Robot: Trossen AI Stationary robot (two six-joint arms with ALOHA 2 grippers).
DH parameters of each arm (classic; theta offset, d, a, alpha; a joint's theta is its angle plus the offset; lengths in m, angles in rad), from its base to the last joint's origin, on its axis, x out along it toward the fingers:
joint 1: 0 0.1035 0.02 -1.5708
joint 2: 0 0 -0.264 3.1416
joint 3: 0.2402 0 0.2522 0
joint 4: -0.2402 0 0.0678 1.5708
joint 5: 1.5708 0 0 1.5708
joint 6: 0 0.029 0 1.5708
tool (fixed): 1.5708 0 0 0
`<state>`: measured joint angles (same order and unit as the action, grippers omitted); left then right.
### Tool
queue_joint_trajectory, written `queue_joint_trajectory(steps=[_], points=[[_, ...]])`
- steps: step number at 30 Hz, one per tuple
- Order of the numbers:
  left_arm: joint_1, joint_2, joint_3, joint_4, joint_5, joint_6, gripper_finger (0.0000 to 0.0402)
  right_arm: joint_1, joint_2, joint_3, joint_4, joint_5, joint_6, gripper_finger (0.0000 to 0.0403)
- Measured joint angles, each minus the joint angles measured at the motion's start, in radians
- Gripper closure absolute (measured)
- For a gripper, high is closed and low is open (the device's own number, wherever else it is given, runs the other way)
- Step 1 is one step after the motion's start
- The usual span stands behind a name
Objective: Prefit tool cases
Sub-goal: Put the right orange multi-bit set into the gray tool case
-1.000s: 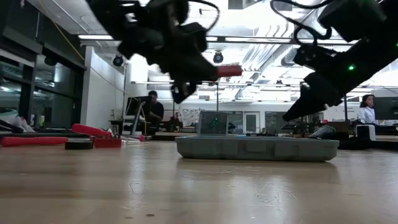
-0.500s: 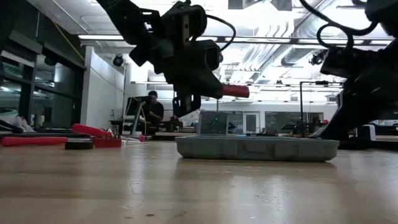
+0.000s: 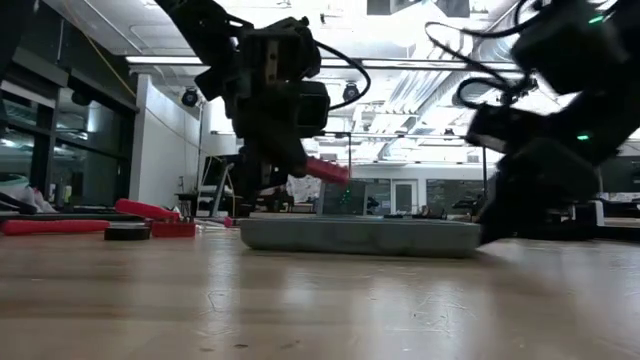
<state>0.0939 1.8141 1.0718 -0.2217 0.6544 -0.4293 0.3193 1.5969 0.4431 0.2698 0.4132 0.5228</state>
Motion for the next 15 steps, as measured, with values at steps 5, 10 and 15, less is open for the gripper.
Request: queue_joint_trajectory(steps=[5,10,15], points=[[0.028,0.0,0.0,0.009,0.011,-0.04,0.0391,-0.132,0.002,0.002,0.059,-0.042,-0.101,0.0403],[0.048,0.0,0.0,0.05,-0.042,-0.121,0.0391,-0.166,0.002,0.003,0.053,-0.076,-0.134,0.0403],[0.04,0.0,0.0,0.045,-0.086,-0.18,0.0391,-0.162,0.002,0.003,0.044,-0.058,-0.139,0.0403]])
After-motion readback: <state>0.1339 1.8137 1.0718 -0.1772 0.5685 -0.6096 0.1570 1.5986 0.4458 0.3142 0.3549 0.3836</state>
